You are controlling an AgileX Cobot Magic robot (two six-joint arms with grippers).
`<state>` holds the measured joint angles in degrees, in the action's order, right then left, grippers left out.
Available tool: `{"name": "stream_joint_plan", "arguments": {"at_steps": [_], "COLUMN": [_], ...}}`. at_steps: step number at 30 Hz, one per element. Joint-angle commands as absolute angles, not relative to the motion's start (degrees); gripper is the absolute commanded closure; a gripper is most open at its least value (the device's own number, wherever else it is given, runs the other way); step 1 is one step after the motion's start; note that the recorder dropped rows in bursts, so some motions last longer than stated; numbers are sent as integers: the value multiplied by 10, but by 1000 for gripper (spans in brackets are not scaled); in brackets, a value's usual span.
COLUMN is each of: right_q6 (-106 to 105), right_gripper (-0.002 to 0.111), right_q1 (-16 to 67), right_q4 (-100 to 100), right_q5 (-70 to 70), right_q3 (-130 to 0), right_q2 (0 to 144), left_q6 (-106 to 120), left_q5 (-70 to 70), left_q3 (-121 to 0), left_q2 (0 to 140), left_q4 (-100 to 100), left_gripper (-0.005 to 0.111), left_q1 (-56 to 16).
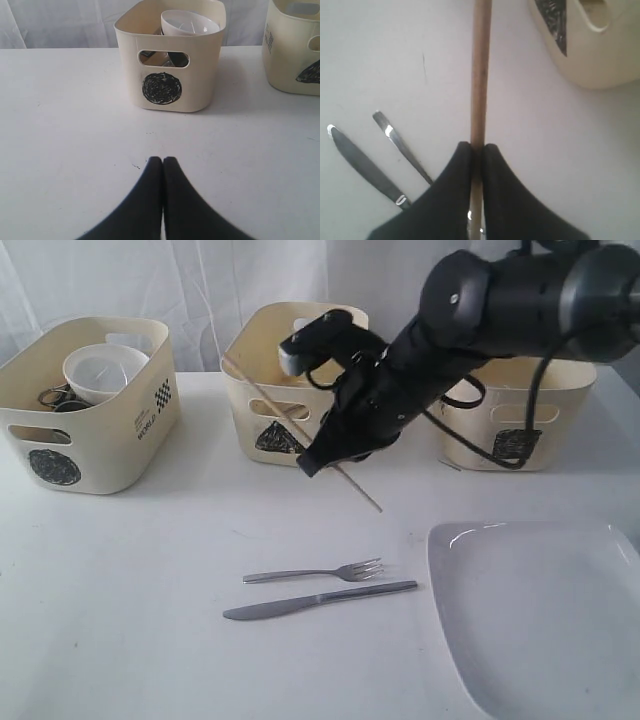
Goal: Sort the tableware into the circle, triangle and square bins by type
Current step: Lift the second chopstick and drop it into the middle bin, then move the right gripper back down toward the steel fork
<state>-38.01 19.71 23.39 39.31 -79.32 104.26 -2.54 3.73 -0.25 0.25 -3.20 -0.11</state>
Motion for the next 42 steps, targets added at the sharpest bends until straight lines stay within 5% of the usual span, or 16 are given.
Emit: {"name": "stream_joint_plan", "arguments": {"at_steps": [1, 8, 20, 24, 28, 35, 42], "right_q6": [-464, -580, -561, -564, -560, -447, -524], "right_gripper": [108, 108, 107, 78, 72, 73, 73], "right_q1": [161, 125, 120, 120, 120, 120, 154], "right_q4": [403, 734, 788, 785, 720, 316, 211], "right_q5": [351, 229, 139, 180, 230, 362, 507], "right_q3": [-751, -738, -968, -1036, -1037, -967, -875], "right_q2": [986, 970, 1173, 1235, 1223, 1134, 1066], "left_q6": [-28, -28, -28, -28, -28, -28, -28], "left_q5": [34, 34, 34, 34, 34, 34, 34], "left_q3": [0, 0, 0, 0, 0, 0, 0], "left_q2": [0, 0, 0, 0, 0, 0, 0], "left_q4": [-32, -32, -32, -32, -32, -32, -32], "left_gripper": [107, 107, 107, 107, 107, 107, 107], "left_q1": [-1, -1, -1, -1, -1, -1, -1]}}
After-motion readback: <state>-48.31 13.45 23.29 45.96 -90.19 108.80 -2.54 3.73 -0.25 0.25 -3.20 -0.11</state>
